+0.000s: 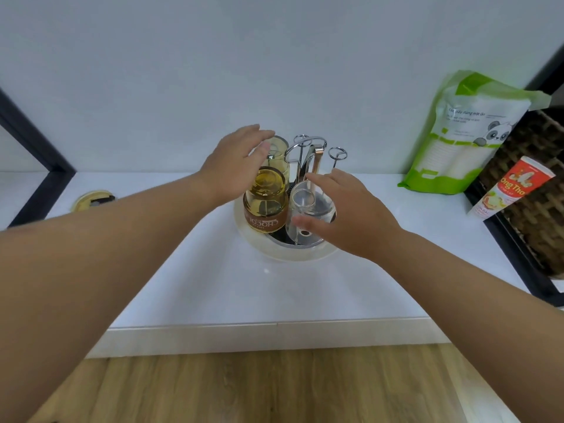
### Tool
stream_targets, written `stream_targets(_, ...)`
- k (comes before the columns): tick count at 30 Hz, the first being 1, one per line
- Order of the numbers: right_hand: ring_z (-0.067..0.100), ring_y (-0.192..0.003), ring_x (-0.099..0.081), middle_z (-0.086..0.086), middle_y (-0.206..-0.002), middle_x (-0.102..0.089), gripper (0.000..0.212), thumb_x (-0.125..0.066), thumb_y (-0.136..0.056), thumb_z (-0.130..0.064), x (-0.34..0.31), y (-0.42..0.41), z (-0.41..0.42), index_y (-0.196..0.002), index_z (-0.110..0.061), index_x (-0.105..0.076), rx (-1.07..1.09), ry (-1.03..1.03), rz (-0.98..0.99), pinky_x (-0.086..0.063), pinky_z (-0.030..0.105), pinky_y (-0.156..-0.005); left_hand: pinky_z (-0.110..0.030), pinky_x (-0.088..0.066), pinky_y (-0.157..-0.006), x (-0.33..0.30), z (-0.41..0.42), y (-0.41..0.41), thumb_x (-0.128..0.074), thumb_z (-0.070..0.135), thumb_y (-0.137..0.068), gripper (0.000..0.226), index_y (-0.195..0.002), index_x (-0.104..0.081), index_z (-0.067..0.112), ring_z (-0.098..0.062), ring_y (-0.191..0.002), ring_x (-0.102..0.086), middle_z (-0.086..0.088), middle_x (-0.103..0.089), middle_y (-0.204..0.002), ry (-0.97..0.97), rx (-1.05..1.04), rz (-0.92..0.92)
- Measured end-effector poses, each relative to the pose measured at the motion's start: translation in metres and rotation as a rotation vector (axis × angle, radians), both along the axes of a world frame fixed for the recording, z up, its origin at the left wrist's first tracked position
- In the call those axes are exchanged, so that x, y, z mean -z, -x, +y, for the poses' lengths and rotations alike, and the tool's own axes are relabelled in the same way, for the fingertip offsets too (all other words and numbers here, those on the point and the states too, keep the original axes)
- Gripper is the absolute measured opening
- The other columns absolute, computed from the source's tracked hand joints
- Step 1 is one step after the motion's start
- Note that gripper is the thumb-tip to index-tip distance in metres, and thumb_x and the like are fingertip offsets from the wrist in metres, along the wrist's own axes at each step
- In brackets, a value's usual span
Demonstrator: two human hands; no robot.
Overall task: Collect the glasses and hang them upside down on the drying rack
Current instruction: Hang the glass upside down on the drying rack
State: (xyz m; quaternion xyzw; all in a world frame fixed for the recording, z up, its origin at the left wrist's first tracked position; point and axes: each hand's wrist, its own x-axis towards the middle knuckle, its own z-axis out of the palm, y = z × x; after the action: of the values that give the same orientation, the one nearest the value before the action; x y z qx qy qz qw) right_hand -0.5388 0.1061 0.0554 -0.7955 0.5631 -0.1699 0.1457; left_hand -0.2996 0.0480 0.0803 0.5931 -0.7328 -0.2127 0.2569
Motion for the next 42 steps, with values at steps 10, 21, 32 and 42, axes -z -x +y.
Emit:
stream_targets(10, 0.015, -0.159, -0.020, -0.005, -0.163, -0.047, 0.090, -0.035, -0.082, -0.089, -0.009, 0.014, -0.030, -0.158, -0.041, -0.041, 0.037, -0.167, -0.186, -0.024, 0.046, -0.121, -0.041, -0.011, -0.125, 0.008, -0.007, 0.001, -0.026, 0.038, -0.112, 0.048, -0.157, -0.040, 0.027, -0.020, -0.157, -0.014, -0.002, -0.025, -0.170, -0.075, 0.062, -0.085)
stream_targets(21, 0.016, -0.162, -0.007, -0.004, -0.167, -0.038, 0.117, -0.039, -0.061, -0.106, -0.008, 0.015, -0.034, -0.159, -0.042, -0.035, -0.055, -0.084, -0.038, -0.019, 0.057, -0.127, -0.035, -0.024, -0.118, 0.026, 0.024, 0.002, -0.039, 0.042, -0.109, 0.047, -0.152, -0.048, 0.027, -0.015, -0.151, -0.027, 0.004, -0.037, -0.164, 0.052, 0.067, -0.020)
stream_targets(32, 0.025, -0.163, -0.001, 0.007, -0.171, -0.032, 0.104, -0.045, -0.063, -0.099, 0.005, 0.006, -0.014, -0.145, -0.035, -0.054, -0.050, 0.105, 0.178, -0.010, 0.073, -0.123, -0.033, -0.030, -0.113, 0.042, 0.038, -0.002, -0.057, 0.039, -0.103, 0.054, -0.154, -0.044, 0.028, -0.016, -0.147, -0.034, 0.007, -0.039, -0.161, 0.121, 0.054, -0.085)
stream_targets(42, 0.029, -0.163, -0.001, 0.009, -0.171, -0.030, 0.092, -0.060, -0.069, -0.086, 0.009, 0.005, -0.010, -0.143, -0.033, -0.052, -0.034, 0.085, 0.178, -0.012, 0.074, -0.122, -0.037, -0.040, -0.110, 0.042, 0.041, -0.004, -0.062, 0.029, -0.102, 0.059, -0.156, -0.037, 0.029, -0.017, -0.138, -0.045, 0.006, -0.047, -0.154, 0.152, 0.073, -0.067)
